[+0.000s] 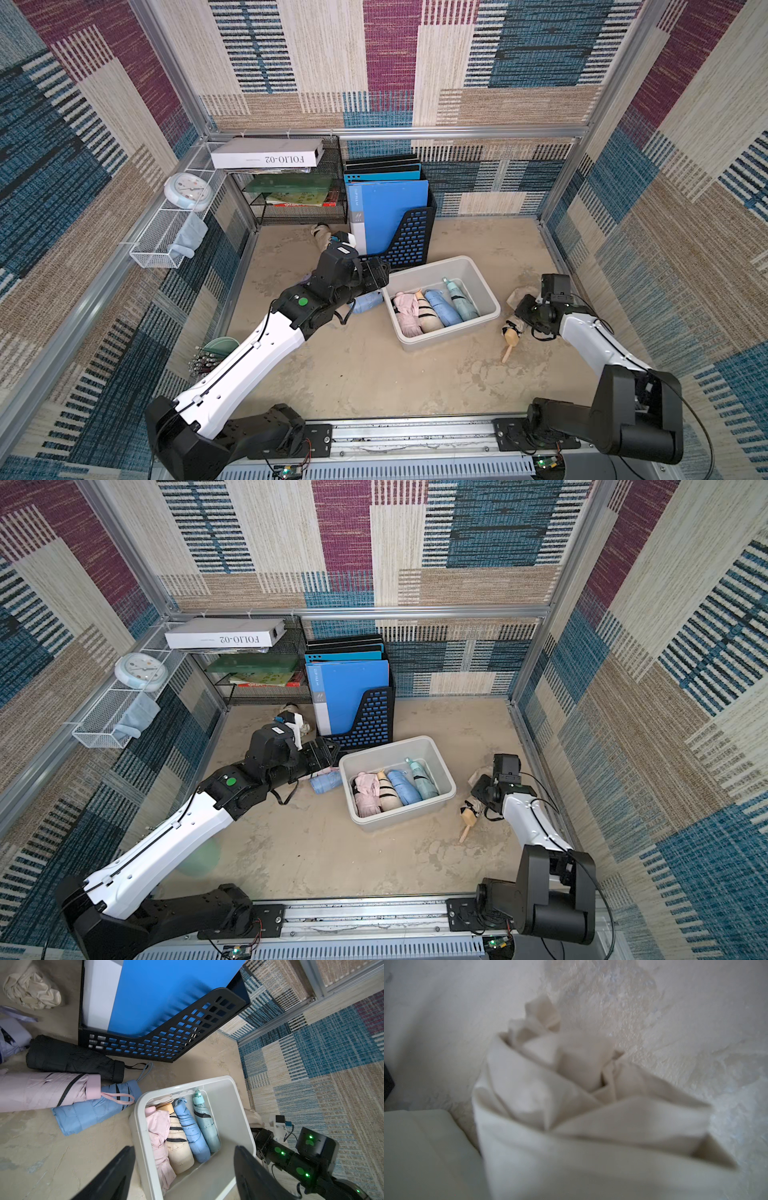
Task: Put the umbrella into the storage box
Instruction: Pick up the umbrella from the center of the board.
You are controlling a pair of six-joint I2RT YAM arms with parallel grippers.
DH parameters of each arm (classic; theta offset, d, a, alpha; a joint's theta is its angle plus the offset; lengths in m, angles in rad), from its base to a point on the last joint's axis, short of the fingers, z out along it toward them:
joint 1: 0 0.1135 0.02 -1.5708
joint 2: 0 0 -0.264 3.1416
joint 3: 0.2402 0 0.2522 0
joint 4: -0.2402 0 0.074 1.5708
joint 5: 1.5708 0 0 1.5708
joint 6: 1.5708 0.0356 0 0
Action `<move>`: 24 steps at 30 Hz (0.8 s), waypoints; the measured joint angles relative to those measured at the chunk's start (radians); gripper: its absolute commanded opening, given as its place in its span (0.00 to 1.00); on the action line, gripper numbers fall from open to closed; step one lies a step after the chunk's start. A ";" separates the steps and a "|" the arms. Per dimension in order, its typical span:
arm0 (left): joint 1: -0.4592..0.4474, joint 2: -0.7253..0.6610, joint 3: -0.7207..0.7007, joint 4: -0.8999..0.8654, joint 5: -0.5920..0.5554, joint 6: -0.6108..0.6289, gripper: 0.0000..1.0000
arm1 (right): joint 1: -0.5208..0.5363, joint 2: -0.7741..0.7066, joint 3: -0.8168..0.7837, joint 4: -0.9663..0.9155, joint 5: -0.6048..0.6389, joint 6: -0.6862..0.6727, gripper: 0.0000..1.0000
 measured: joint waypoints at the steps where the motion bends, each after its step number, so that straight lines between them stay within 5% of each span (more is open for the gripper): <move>1: 0.000 -0.006 0.000 0.011 0.000 0.020 0.78 | 0.000 -0.028 0.003 -0.016 -0.005 0.005 0.30; 13: -0.064 0.013 0.057 0.209 0.040 0.375 0.74 | -0.003 -0.353 0.188 -0.243 -0.042 0.143 0.25; 24: -0.298 0.082 0.029 0.462 0.156 0.833 0.82 | -0.003 -0.319 0.445 -0.330 -0.306 0.327 0.22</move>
